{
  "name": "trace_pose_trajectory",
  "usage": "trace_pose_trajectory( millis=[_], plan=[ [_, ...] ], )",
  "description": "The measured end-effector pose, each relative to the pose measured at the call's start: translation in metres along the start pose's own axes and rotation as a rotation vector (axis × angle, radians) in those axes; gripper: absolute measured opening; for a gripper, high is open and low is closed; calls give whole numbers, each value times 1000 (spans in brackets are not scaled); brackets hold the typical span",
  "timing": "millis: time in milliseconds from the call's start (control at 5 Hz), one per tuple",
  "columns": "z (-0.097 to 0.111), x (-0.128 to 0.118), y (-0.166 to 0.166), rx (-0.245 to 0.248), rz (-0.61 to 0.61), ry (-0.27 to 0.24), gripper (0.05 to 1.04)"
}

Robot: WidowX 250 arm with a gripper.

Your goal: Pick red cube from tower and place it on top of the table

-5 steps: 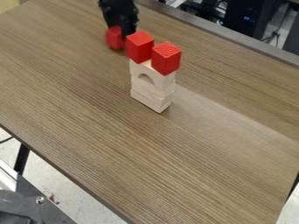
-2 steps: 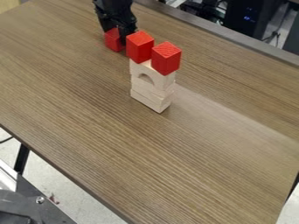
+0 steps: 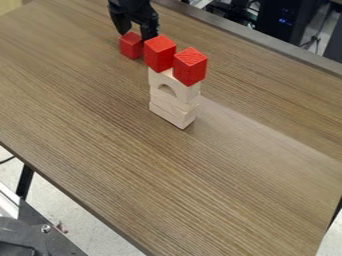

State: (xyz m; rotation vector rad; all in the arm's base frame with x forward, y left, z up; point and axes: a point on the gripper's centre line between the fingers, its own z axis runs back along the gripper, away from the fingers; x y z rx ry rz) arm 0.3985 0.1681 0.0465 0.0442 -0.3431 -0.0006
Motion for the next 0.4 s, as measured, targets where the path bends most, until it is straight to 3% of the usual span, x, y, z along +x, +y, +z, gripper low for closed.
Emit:
trace_pose_trajectory(
  millis=[200,400],
  plan=[
    [10,5,-4,-28,12,-9,1000],
    [53,12,-2,-25,20,-51,1000]
  ],
)
